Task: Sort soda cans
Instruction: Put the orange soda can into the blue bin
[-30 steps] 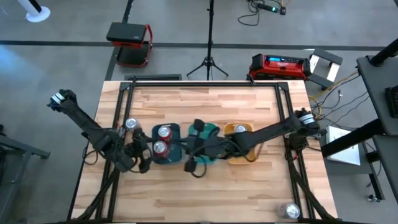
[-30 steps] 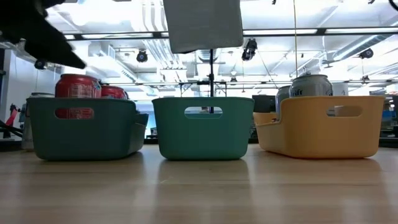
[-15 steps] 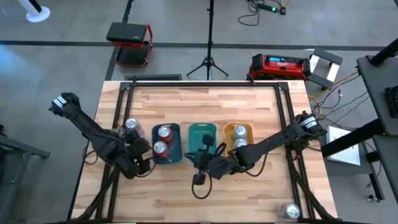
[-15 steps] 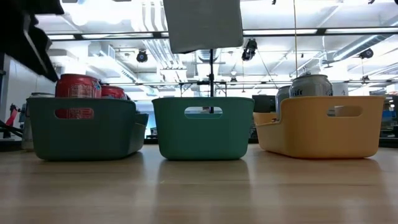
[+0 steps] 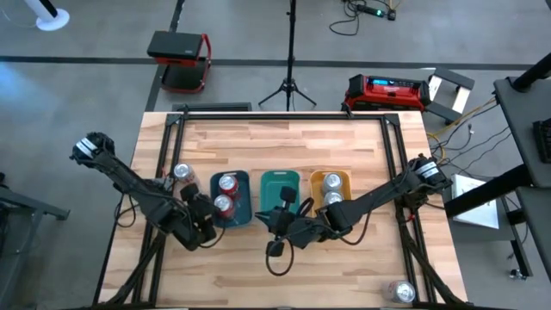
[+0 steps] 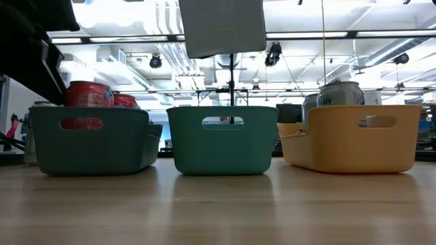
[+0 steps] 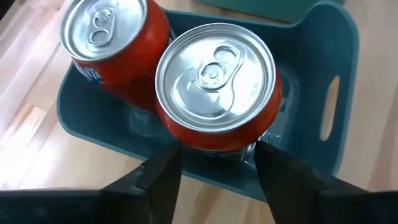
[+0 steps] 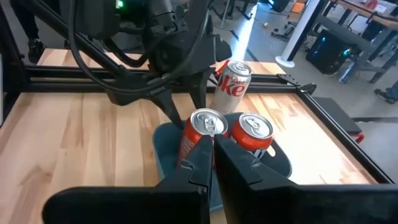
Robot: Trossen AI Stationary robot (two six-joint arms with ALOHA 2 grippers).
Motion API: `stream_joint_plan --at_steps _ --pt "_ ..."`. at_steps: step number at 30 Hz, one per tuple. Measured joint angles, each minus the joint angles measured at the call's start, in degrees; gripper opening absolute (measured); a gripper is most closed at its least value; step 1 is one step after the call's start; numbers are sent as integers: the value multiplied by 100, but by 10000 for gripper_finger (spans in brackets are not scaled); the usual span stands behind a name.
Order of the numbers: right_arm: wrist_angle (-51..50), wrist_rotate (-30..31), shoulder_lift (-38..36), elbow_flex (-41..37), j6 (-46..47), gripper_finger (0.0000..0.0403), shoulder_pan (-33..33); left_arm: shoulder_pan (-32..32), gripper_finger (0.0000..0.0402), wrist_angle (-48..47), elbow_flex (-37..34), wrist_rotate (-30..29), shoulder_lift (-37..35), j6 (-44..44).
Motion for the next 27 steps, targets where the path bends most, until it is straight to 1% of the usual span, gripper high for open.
stream_joint_plan --at_steps 4,12,17,22,27 --pt "0 0 -1 0 36 12 11 101 158 34 0 99 72 -20" --pt "0 -4 1 0 39 12 11 176 117 166 -2 322 170 -48" --pt "-2 -9 1 0 39 12 11 178 100 413 -4 53 187 54" --pt "-9 -46 1 0 39 12 11 178 79 324 -4 42 187 66" --pt "-82 -46 1 0 39 12 11 178 77 270 -4 43 189 51"
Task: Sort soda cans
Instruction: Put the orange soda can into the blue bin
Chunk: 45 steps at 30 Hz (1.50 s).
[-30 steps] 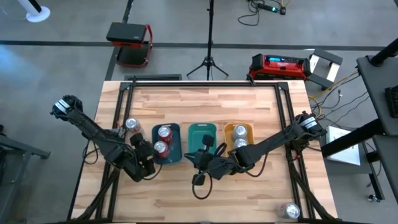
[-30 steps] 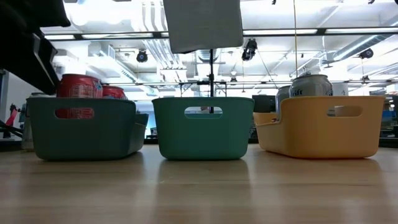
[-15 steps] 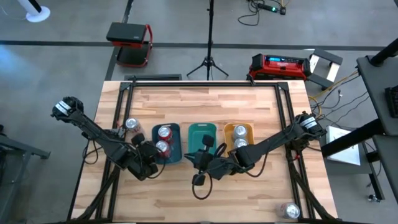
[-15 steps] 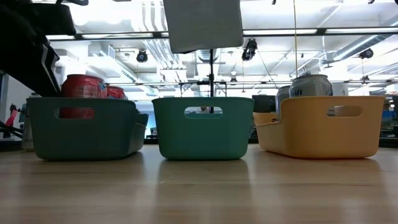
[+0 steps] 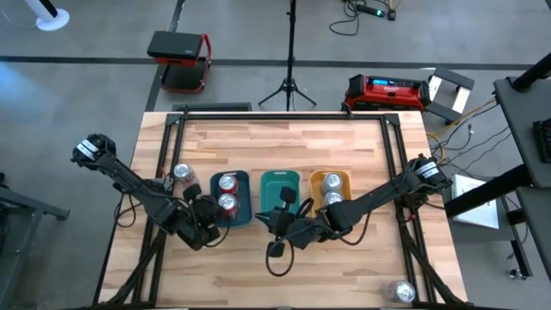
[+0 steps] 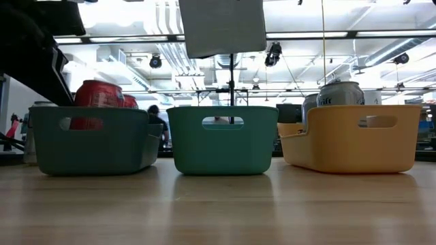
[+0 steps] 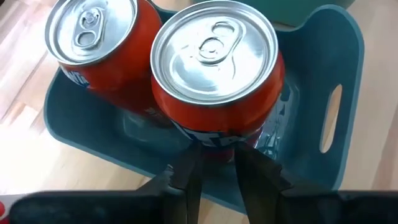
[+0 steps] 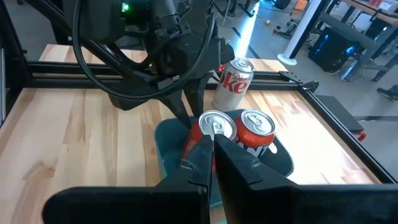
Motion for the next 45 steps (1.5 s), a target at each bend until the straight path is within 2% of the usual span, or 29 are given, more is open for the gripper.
stream_joint_plan --at_steps 7,19,25,28,33,40,45 --pt "-75 0 0 0 0 12 15 2 77 2 -2 411 227 -21" --pt "-125 -17 0 0 0 12 64 479 77 190 -2 431 567 -53" --pt "-1192 -319 -24 0 573 12 238 489 77 -149 -2 462 482 -50" --pt "-1901 -319 -31 0 964 12 368 485 77 -478 73 679 450 -41" --pt "-2207 -308 -31 0 1306 12 567 468 77 -894 472 1197 420 328" --pt "-2147 -302 -31 0 1271 12 616 466 77 -986 1240 1206 418 808" --pt "-2402 -507 -31 0 1411 12 759 341 79 -1867 1876 1429 416 672"
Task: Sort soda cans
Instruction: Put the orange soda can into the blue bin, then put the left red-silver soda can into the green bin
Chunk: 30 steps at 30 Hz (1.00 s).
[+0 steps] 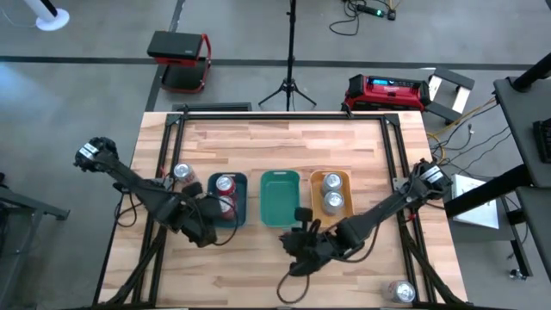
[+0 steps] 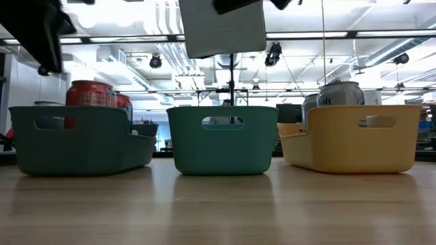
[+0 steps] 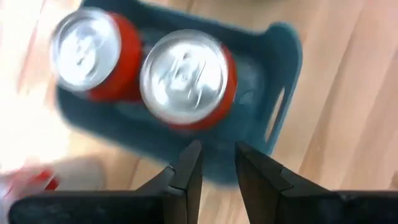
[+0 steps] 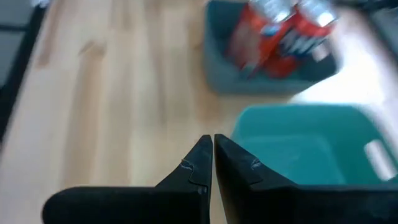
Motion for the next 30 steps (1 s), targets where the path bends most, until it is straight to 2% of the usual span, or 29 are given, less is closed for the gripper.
stream_joint_plan --at_steps 3,6,9,12,16,23,30 --pt "-457 -203 0 0 308 12 253 -173 89 -773 366 41 -19 -450" --pt "-674 -203 0 -14 644 12 473 -188 112 -1444 586 -188 -91 -1118" --pt "-687 -202 -2 -56 811 13 598 -80 144 -2008 676 -484 -168 -1839" --pt "-637 -199 13 -68 999 13 669 239 179 -2187 634 -270 -326 -2475" --pt "-291 -200 20 -270 1110 13 781 737 220 -2067 388 246 -589 -2526" --pt "434 -200 93 -490 1385 13 977 1653 284 -2070 -183 79 -845 -2371" --pt "658 -192 236 -494 1396 13 1073 2445 321 -2117 -219 99 -1181 -2199"
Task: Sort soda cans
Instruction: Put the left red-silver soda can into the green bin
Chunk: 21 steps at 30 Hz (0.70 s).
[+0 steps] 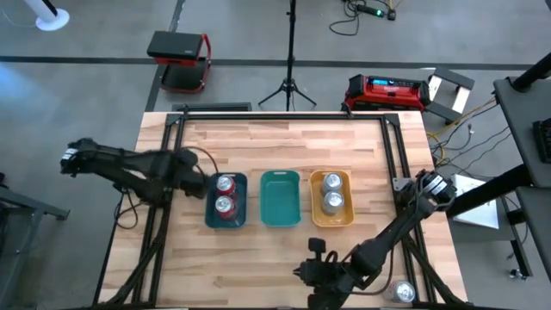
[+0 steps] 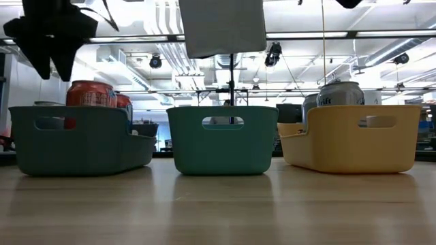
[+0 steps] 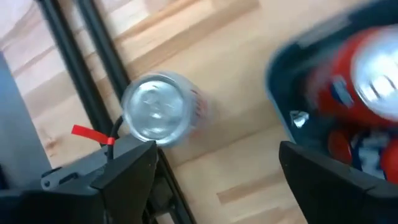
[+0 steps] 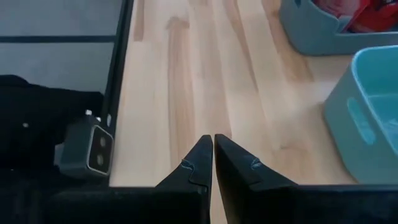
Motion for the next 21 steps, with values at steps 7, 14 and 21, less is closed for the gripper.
stream_joint_plan --at_steps 7,14,21 --pt "16 -33 96 -9 -119 13 -6 1560 329 -19 24 -1 -578 78" --pt "20 0 96 -11 -458 13 -116 2622 330 0 226 551 -535 1645" --pt "24 -4 96 -15 -892 43 -176 3164 341 101 190 1085 -236 2247"
